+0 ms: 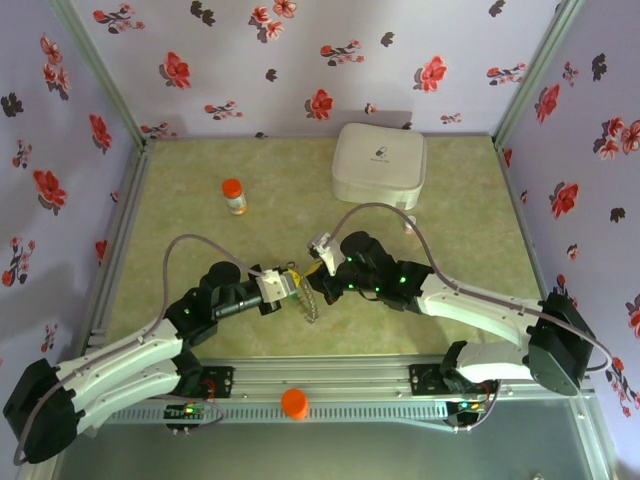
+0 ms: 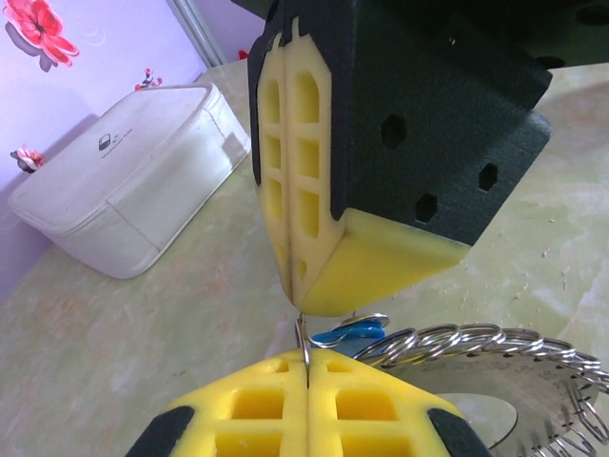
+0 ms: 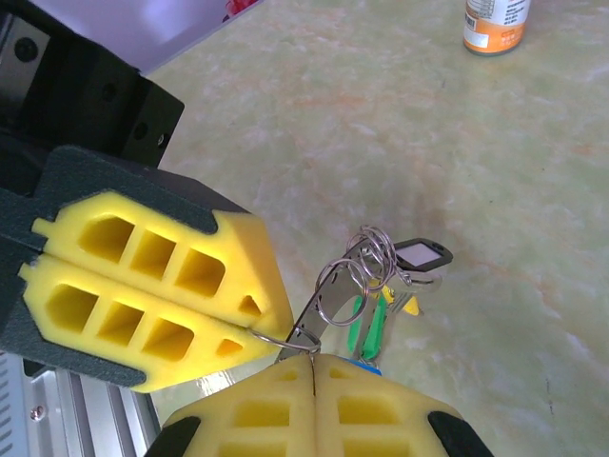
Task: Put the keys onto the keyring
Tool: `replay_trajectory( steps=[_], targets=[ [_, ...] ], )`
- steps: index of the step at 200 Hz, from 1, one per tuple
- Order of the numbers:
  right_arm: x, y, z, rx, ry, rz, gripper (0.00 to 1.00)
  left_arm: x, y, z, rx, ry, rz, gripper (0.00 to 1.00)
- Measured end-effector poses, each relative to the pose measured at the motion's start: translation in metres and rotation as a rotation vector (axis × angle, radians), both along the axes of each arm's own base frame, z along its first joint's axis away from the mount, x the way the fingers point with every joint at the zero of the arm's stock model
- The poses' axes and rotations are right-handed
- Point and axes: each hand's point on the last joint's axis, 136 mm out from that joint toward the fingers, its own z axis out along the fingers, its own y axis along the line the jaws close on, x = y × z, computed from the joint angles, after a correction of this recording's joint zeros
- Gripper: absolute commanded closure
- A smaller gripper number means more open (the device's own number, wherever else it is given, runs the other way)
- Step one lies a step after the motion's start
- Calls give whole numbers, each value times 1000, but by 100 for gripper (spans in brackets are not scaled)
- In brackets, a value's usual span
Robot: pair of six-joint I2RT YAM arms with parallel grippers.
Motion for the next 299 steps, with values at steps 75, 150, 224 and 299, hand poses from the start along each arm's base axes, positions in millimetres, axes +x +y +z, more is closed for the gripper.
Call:
replay_trajectory(
  steps=[75, 150, 224, 299],
  targets=[
    [2, -1, 0, 9, 38, -35, 100, 1, -1, 3, -16, -24, 11, 100],
    [6, -5, 2, 42, 114, -64, 100, 1, -1, 6, -46, -43, 20, 100],
    [6, -6, -1, 39, 141, -53, 66, 1, -4, 5, -131, -2, 32, 100],
    [9, -49, 47, 82, -151, -37, 58, -3, -10, 20, -295, 95, 27, 100]
  ],
)
